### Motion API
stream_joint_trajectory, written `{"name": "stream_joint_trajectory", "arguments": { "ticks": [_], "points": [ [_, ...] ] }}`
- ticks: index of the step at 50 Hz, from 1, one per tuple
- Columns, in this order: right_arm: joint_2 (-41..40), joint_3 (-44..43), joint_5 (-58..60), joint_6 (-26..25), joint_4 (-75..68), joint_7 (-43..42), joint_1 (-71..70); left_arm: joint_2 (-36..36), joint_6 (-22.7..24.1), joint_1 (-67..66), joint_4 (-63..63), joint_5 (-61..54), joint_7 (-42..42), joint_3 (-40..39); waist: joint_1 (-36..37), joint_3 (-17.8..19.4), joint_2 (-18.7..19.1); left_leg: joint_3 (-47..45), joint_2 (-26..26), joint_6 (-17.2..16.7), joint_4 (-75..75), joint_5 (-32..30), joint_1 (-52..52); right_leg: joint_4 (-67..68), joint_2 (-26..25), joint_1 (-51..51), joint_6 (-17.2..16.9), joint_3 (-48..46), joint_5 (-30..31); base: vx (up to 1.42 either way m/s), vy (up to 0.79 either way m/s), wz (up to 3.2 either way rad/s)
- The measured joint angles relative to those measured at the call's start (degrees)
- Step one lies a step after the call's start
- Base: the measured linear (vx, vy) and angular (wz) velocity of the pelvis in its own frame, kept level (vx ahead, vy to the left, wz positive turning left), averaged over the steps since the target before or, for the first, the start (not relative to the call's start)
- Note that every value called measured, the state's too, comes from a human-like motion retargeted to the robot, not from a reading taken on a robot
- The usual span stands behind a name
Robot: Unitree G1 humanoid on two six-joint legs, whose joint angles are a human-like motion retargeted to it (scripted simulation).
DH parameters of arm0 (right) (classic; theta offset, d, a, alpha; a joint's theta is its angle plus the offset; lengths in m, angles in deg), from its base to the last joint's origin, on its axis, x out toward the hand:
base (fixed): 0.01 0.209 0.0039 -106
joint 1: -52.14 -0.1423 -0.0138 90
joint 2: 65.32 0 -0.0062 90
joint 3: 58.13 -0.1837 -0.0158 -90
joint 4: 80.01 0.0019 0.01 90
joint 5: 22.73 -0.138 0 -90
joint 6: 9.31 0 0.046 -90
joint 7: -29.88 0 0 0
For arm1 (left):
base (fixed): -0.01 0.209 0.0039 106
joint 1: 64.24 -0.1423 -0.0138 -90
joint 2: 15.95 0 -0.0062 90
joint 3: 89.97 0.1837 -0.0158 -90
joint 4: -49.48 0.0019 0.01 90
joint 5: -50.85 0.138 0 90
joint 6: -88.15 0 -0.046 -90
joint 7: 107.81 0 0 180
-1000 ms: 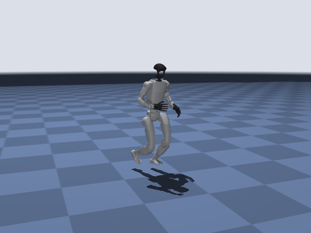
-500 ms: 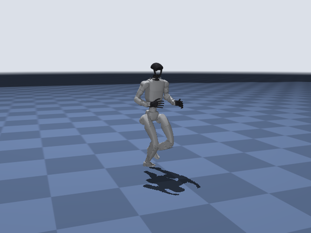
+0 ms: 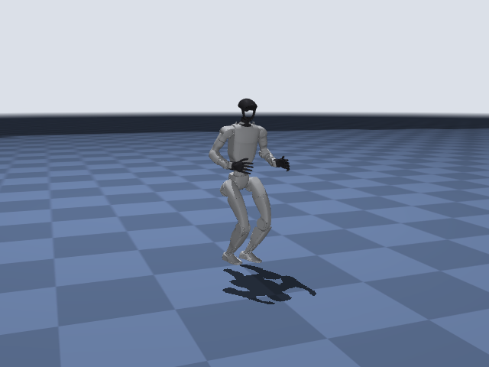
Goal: Run
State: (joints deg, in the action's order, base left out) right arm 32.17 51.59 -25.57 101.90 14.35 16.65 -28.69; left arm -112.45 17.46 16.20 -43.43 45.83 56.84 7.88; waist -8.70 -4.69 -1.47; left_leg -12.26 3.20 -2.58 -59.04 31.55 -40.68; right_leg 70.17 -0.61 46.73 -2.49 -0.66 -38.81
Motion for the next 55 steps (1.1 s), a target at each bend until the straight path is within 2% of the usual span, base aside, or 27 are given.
{"name": "stream_joint_trajectory", "arguments": {
  "ticks": [5, 10, 12, 14, 17, 20, 22, 25, 27, 30, 33, 35, 40, 44, 47, 50, 52, 55],
  "points": [
    [0.4, -2.09, 0.69, 0.6, 2.0, -1.41, 0.93, -1.34, 0.64, 1.04, -1.22, 3.23, -0.46, 1.31, -0.03, 0.39, 1.72, 0.66, 3.37, -1.23, 3.07, 1.91, 2.02, -16.63, -2.74, 1.3, -0.67, -1.99, 2.01, 0.73, -0.12, 0.19],
    [1.23, -3.38, 5.4, 1.13, 2.96, -5.11, 1.95, -1.63, -0.01, -1.97, 0.93, 6.16, -2.59, 0.87, 0.11, 0.46, -0.13, -0.21, 5.83, 1.55, -2.12, 13.04, 2.88, -10.96, -0.77, 5.96, -2.16, -3.75, -0.39, 0.71, -0.12, 0.14],
    [2.07, -3.92, 8.19, 1.21, 3.18, -7.95, 2.99, -1.91, -0.27, -2.09, 2.24, 7.52, -4.6, 0.8, -0.39, 2.18, -1.78, -1.21, 5.64, 1.81, -1.56, 14.22, 7.13, -7.84, 1.24, 5.53, -3.18, -4.06, 0.76, 0.76, -0.11, 0.35],
    [3.19, -4.29, 9.77, 1.55, 3.94, -9.55, 5.69, -1.96, -0.11, -3.63, 1.52, 8.38, -6.28, 0.4, -1.1, 2.39, -2.93, -1.21, 4.99, 0.91, 0.51, 11.17, 10.84, -7.76, 2.76, 4.9, -4.12, -4.5, 4.11, 0.79, -0.12, 0.36],
    [5.08, -4.54, 10.55, 2.15, 5.07, -10.96, 10.9, -2.09, 0.64, -6.74, -1.8, 9.0, -8.46, -0.78, -1.79, 1.42, -3.97, 0.26, 4.43, -2.42, 4.51, 1.05, 15.63, -13.97, 2.81, 2.59, -5.84, -5.04, 11.99, 0.82, -0.14, 0.23],
    [6.53, -4.5, 10.15, 2.32, 5.19, -11.67, 15.68, -2.26, 1.48, -9.3, -4.99, 8.66, -9.15, -1.64, -0.96, 0.14, -4.1, 1.29, 6.36, -5.87, 4.15, -8.86, 17.82, -24.32, 0.28, -0.92, -7.57, -5.53, 20.54, 0.8, -0.14, 0.03],
    [7.12, -4.59, 9.71, 2.11, 5.09, -12.39, 17.88, -2.55, 1.69, -10.39, -6.5, 8.23, -8.74, -1.84, 0.67, -0.23, -3.66, 2.06, 8.59, -6.42, -0.4, -10.55, 17.65, -29.18, -2.0, -2.99, -7.89, -5.72, 23.3, 0.76, -0.14, -0.07],
    [7.38, -4.73, 9.05, 1.64, 4.8, -13.44, 19.54, -2.8, 1.28, -12.0, -7.43, 8.09, -8.15, -1.93, 3.04, -1.18, -3.56, 2.44, 11.47, -4.02, -10.86, -7.94, 15.68, -27.16, -3.43, -2.76, -6.47, -5.62, 22.24, 0.71, -0.13, 0.09],
    [7.09, -4.43, 8.74, 1.08, 4.32, -14.35, 18.82, -3.08, 0.09, -13.01, -6.58, 8.32, -7.68, -2.18, 5.04, -0.98, -3.48, 3.49, 13.44, -1.62, -18.98, -4.49, 13.87, -22.46, -4.43, -3.08, -3.9, -5.53, 17.96, 0.66, -0.13, 0.14],
    [6.09, -2.75, 9.67, 0.06, 2.43, -15.57, 14.17, -3.15, -2.85, -14.3, -2.1, 9.87, -7.01, -2.42, 8.05, 0.26, -3.76, 5.55, 15.08, 2.67, -29.34, 1.25, 10.09, -12.26, -5.36, -3.2, 0.48, -4.81, 8.48, 0.6, -0.12, 0.18],
    [4.4, -0.01, 11.29, -1.23, -1.16, -15.69, 4.8, -4.02, -6.27, -14.07, 6.17, 12.43, -6.09, -2.33, 10.51, 2.02, -4.74, 6.94, 13.45, 5.99, -31.41, 5.9, 5.14, -5.61, -5.64, -4.02, 2.06, -3.0, 1.08, 0.51, -0.08, 0.23],
    [2.97, 1.6, 11.84, -1.7, -3.03, -15.03, -2.02, -5.67, -7.47, -13.56, 11.55, 13.87, -4.86, -2.05, 11.77, 2.93, -5.7, 7.2, 10.9, 6.84, -28.13, 7.16, 2.36, -4.3, -5.4, -5.44, 1.64, -1.94, -0.68, 0.45, -0.04, 0.22],
    [0.94, 3.67, 12.02, -2.11, -1.29, -14.89, -10.52, -10.42, -7.75, -16.68, 15.97, 15.01, -0.66, -0.88, 14.1, 1.47, -6.18, 7.07, 5.04, 5.06, -11.83, 4.64, 1.56, -10.54, -5.35, -10.24, -0.54, 0.73, 2.1, 0.36, -0.01, 0.12],
    [-0.08, 4.58, 12.51, -2.35, 0.38, -15.98, -12.09, -12.06, -6.49, -17.74, 15.06, 14.73, 2.46, 0.58, 13.57, 0.03, -5.78, 5.5, 2.98, 3.86, -2.59, 0.04, 4.58, -17.64, -5.59, -13.34, -2.98, 3.84, 6.49, 0.18, 0.02, 0.15],
    [-0.89, 5.18, 13.15, -2.3, 0.95, -15.91, -12.06, -12.25, -5.69, -16.21, 14.59, 14.17, 4.42, 2.45, 12.8, -0.65, -5.53, 4.95, 1.63, 3.04, 1.53, -2.28, 5.74, -20.96, -5.37, -13.22, -4.43, 4.81, 10.73, -0.02, 0.01, -0.05],
    [-1.31, 5.89, 14.64, -2.25, 1.55, -15.66, -12.03, -12.35, -5.39, -13.16, 14.25, 13.9, 5.45, 4.41, 11.73, -0.86, -5.16, 5.85, -0.15, 2.53, 3.47, -1.7, 5.7, -21.61, -5.62, -10.6, -4.81, 5.75, 12.61, -0.18, 0.02, -0.21],
    [-1.25, 6.82, 16.01, -2.32, 1.76, -15.55, -11.4, -12.53, -5.11, -11.35, 13.42, 14.64, 4.9, 5.56, 10.8, -0.32, -4.92, 5.98, -0.25, 2.59, 1.53, 0.19, 4.75, -19.44, -6.54, -7.41, -4.81, 6.66, 10.93, -0.31, 0.01, -0.17],
    [-0.51, 7.96, 18.64, -3.01, 1.52, -15.2, -11.77, -13.56, -5.07, -6.55, 12.85, 16.43, 2.88, 7.1, 9.69, 0.8, -5.41, 4.56, 0.93, 4.23, -0.83, 4.66, 1.82, -15.86, -6.38, -2.45, -3.74, 7.17, 4.69, -0.37, 0.0, -0.05]
  ]
}}
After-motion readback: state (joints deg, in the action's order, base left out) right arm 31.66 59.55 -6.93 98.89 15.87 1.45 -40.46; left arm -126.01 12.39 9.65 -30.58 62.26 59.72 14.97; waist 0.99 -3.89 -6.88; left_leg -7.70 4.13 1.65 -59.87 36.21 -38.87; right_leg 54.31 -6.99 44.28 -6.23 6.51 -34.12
